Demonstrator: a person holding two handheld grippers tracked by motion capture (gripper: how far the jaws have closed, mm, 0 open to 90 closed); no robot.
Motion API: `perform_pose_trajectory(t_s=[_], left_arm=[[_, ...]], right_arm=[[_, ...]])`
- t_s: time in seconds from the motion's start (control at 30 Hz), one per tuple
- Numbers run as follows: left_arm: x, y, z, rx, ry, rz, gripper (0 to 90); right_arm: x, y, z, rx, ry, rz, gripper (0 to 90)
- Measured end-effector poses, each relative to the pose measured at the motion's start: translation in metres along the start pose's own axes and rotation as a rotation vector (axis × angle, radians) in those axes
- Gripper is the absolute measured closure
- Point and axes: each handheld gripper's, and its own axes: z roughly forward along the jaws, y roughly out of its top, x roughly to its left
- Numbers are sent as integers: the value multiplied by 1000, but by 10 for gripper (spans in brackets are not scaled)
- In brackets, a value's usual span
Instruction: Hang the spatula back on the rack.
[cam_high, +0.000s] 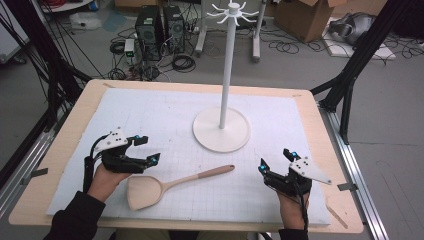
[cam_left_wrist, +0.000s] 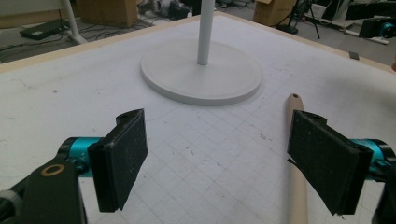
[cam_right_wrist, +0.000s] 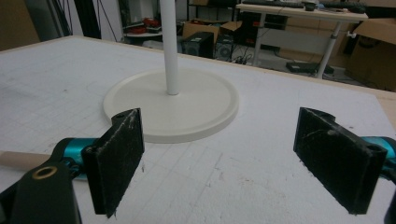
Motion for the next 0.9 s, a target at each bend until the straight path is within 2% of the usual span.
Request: perform_pose_trajectory(t_s=[0.07,0.3,0.4,0.5,0.67,0.77,0.8,0.87,0.9], left_arm=[[0,1,0,3,-1,5,204],[-5,1,10,60,-32,9,208],[-10,4,16,82,-58,22,208],[-16,6,19,108,-67,42,208],[-28,9,30,191,-111,90,232],[-32,9,36,220,-128,107,270],[-35,9,41,252,-160,117,296],[-39,9,46,295,-183,137,323],[-39,9,46,295,-183,137,337]], right_arm=[[0,0,0,2,0,4,150],[1,0,1,14,13,-8,150],[1,-1,-1,19,17,-11,150],[0,-3,-3,17,19,-11,150],[-2,-5,-3,25,26,-21,150],[-2,-6,-5,24,20,-19,150],[-2,-6,-6,18,16,-21,150],[-1,-7,-7,16,17,-20,150],[-2,-8,-8,18,16,-19,150]])
